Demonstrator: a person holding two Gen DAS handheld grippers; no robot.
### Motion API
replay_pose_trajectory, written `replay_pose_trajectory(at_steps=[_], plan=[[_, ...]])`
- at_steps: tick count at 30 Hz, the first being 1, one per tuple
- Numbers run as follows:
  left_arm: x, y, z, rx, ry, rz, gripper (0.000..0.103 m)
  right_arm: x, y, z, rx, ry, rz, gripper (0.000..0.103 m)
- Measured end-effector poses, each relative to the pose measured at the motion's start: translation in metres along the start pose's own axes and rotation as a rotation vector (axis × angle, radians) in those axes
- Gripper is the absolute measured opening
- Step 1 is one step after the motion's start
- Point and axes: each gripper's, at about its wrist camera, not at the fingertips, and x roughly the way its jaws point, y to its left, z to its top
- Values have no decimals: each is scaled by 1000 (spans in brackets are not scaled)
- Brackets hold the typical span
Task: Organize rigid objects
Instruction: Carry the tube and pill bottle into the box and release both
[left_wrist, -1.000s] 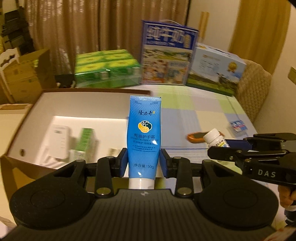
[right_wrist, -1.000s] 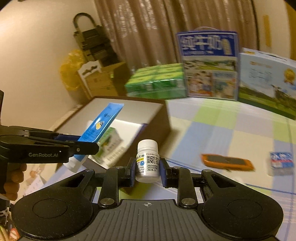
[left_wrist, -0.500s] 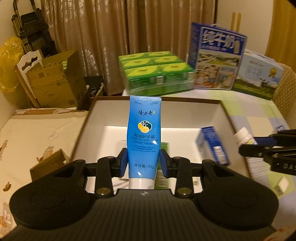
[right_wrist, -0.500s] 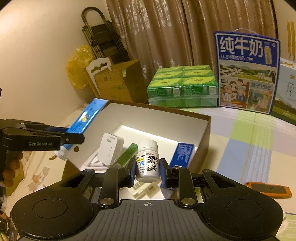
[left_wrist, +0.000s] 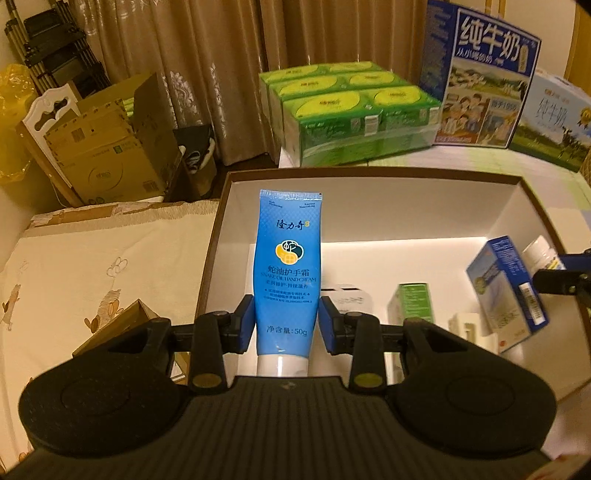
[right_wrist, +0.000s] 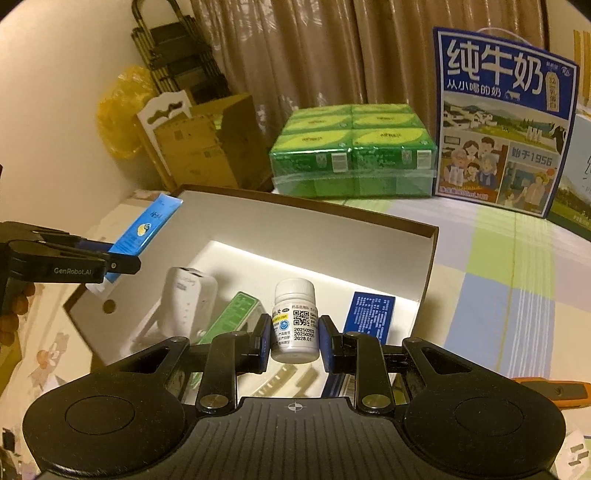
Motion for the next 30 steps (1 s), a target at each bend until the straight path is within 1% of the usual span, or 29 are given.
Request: replay_pose_trajectory(at_steps=[9,13,14,16,23,25,27,29,30], plan=[[38,9,9,33,31,-1,32,21,-5,8,17,26,-46,24],[50,12,10,27,31,-7,36,27,-8,9,26,35,-61,24],[51,12,10,25,27,-6,39,28,-8,9,26,36,-64,23],[53,14,12,18,28,-9,42,31,-9,10,27,38,-69,23],[49,18,15,-4,15,-20,43,39,-12,16,25,36,-80,24],[48,18,16,-13,12,-27,44,40,-12,18,19,23,-80,24],[46,18,17,-21,8,-36,46,42,-12,21,25,-9,-85,24],[43,17,17,-24,2,-39,50,44,-11,25,24,-25,-110,30],[41,17,17,-23,0,-39,51,45,-10,27,16,-25,-120,44]])
